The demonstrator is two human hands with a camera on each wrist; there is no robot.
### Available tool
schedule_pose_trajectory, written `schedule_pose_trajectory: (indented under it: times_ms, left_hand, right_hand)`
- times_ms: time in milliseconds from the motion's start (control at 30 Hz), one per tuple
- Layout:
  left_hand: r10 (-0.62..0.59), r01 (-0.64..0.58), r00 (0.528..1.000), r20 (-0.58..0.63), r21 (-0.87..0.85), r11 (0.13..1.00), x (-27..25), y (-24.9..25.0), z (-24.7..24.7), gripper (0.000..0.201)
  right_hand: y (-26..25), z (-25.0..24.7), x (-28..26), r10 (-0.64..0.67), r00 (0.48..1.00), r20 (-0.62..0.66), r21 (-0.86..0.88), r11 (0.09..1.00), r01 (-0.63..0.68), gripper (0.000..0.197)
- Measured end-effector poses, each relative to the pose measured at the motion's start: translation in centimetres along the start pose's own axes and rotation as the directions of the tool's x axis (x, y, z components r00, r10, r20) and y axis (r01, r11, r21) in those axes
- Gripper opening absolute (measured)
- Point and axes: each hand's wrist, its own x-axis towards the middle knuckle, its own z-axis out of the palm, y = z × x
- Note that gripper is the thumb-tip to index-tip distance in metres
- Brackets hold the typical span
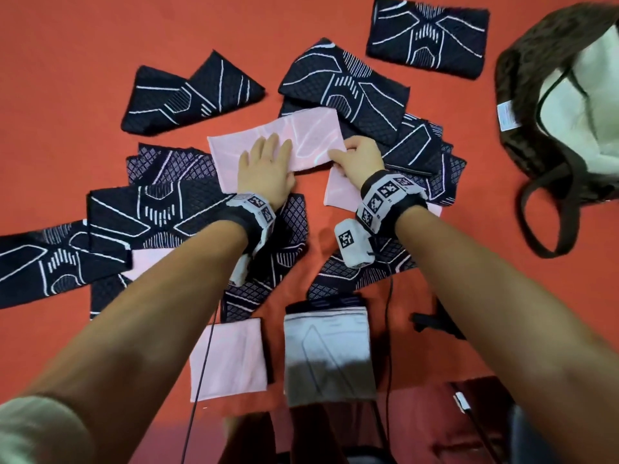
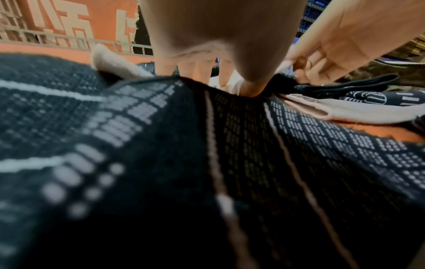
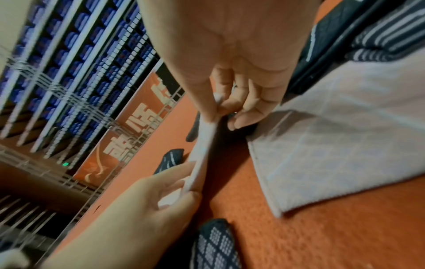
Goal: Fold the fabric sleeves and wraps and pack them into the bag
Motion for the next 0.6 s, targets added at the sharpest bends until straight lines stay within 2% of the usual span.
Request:
schedule_pose_trajectory:
  times_ms: [67,167,300,433,533,600]
  left_hand:
    - [0.029,-0.029,1.0,0.003,-0.01,1.0,-0.5,-0.1,-0.7,0.057]
    - [0.061,-0.062,0.998,-0.014,-0.083,0.995,-1.6,-0.3,-2.3,0.047]
    - [0.061,-0.075,0.995,-0.083,-0.178,0.981,-3.7,-0.2,-5.8,0.038]
    - [0.128,-0.155,0.983,-0.135,-0.216,0.964,-6.3,-0.8,-9.6,0.031]
    - [0.123,-0.155,0.987,-0.106,-0.385,0.91,-8.2,-1.8,-12.1,0.029]
    - [0.121,-0.15,0.988,-0.092,-0.477,0.866,-9.5,-2.6,-13.8,0.026]
  right_hand:
    - [-0.4,-0.2,-0.8,-0.027,0.999,0.029,0.054,0.998,0.026,0.013]
    - [-1.9,-0.9,-2.9,-0.097,0.994,0.053,0.114,0.989,0.09,0.022]
    - [-3.6,-2.4,-5.2,-0.204,0.979,0.016,0.086,0.976,0.202,0.032]
    - [-5.7,-4.2,-8.7,-0.28,0.96,0.009,0.087,0.957,0.278,0.033]
    - [-6.9,-5.0,-11.5,-0.307,0.952,-0.01,0.177,0.936,0.304,0.036]
    - [-7.6,-5.3,-12.9,-0.357,0.933,0.037,0.131,0.928,0.349,0.048]
